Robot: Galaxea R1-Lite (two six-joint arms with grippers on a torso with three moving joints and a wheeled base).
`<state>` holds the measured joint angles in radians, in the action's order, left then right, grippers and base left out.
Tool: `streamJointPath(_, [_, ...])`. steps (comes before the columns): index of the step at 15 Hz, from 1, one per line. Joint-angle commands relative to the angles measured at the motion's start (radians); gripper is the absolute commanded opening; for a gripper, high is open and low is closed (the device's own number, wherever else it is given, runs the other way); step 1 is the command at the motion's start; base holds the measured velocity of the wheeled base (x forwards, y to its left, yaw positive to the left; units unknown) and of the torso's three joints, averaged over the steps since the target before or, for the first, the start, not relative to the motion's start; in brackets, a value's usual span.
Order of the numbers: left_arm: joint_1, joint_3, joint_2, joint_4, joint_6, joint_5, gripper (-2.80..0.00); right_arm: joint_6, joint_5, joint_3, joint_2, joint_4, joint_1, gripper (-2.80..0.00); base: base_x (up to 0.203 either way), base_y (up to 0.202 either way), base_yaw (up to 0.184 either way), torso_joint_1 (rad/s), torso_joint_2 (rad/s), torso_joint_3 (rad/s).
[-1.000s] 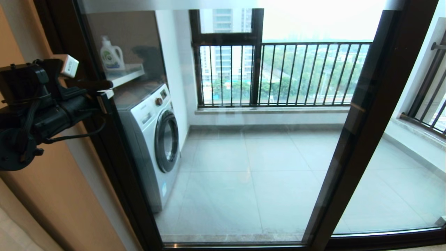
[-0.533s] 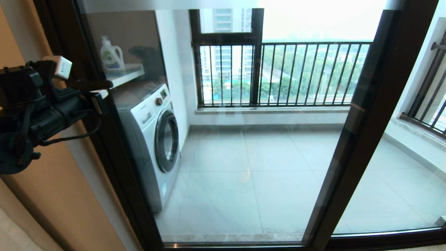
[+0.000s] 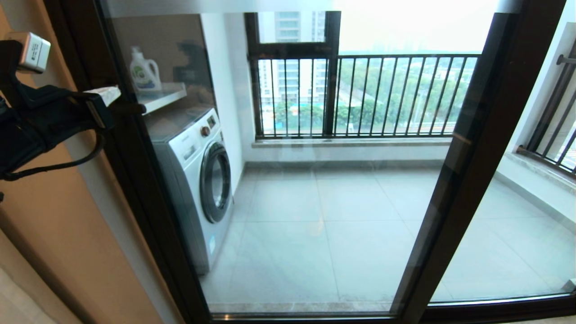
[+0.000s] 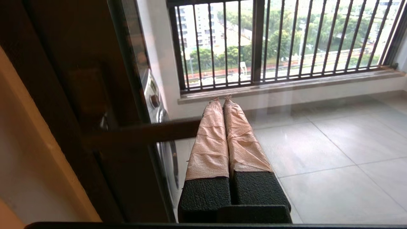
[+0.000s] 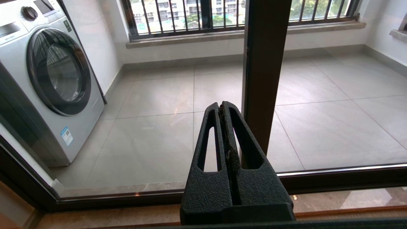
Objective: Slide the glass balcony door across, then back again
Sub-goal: Open the slid door
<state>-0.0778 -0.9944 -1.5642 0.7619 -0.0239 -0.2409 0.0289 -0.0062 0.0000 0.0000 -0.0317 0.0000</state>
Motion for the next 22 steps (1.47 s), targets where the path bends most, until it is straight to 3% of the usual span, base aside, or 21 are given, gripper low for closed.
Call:
streamJointPath(1, [-0.005,-0.077,-0.105,0.006,-0.012,0.0,-2.8,0.0,0.0,0.012,-0.002,-0.001,0.0,-2.8,0.0,0.0,0.0,0.0,0.0,0.0])
streamJointPath(5, [-0.046,-0.206,-0.275,0.011,-0.017,0.0,-2.8,0.0,0.0,0.012,-0.002,-0.001,0.0,-2.8,0.0,0.0,0.0,0.0,0.0,0.0])
streamJointPath(10, [-0.089,-0.239,-0.32,0.02,-0.027,-0.003,-2.8,0.0,0.0,0.012,-0.002,-0.001,0.0,-2.8,0.0,0.0,0.0,0.0,0.0,0.0])
streamJointPath(19, [-0.092,-0.156,-0.327,0.02,-0.033,-0.031,-2.8,0.0,0.0,0.012,-0.002,-0.001,0.0,-2.8,0.0,0.0,0.0,0.0,0.0,0.0])
streamJointPath(22, [-0.092,-0.125,-0.331,0.02,-0.065,-0.038,-2.8,0.0,0.0,0.012,-0.002,-0.001,0.0,-2.8,0.0,0.0,0.0,0.0,0.0,0.0])
